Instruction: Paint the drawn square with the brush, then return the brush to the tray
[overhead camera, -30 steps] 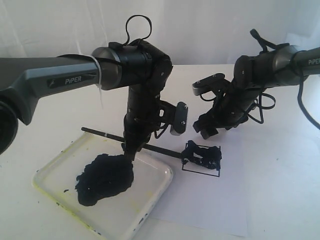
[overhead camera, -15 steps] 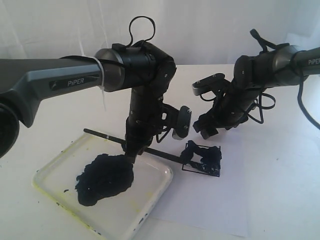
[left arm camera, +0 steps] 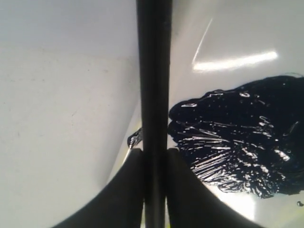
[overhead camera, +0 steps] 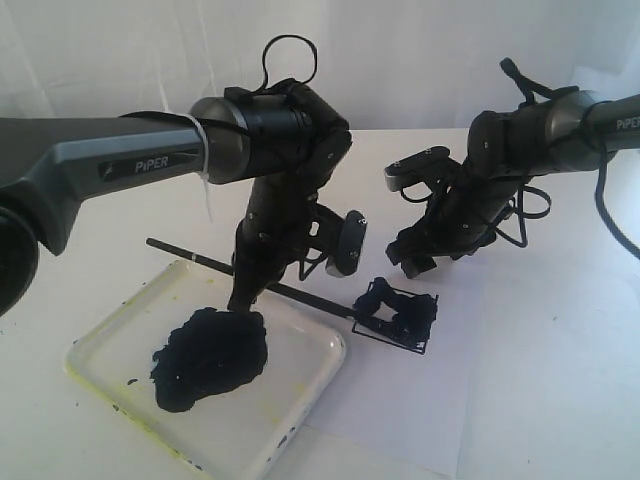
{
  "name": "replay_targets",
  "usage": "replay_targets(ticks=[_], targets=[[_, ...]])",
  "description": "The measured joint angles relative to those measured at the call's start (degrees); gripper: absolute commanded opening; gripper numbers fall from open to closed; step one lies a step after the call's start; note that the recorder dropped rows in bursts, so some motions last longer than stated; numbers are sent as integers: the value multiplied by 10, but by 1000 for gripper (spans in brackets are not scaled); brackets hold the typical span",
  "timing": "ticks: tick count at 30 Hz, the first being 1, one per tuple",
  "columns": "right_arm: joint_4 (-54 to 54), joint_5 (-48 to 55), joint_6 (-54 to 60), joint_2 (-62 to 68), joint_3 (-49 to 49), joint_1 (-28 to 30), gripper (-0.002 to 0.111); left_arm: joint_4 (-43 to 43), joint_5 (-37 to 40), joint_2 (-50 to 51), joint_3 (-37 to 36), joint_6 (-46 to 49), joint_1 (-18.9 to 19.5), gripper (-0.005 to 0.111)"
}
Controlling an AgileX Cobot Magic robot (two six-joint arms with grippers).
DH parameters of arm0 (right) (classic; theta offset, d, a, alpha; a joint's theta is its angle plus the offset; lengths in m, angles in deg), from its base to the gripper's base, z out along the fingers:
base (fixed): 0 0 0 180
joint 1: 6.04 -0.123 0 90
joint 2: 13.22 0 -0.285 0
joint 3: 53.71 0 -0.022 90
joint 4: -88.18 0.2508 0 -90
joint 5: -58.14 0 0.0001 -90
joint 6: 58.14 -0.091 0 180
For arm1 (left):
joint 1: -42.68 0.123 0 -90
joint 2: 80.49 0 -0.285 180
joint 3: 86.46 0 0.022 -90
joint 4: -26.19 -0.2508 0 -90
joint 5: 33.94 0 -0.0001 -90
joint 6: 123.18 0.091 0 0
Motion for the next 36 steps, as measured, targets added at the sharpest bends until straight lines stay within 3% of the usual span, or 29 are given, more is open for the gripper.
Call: replay_targets(ticks=[18,36], targets=[[0,0,0,0,0,0,66,-56,0,0,0,-18,0,0],[0,0,1,0,0,0,66,-45,0,0,0,-24,-11,0]])
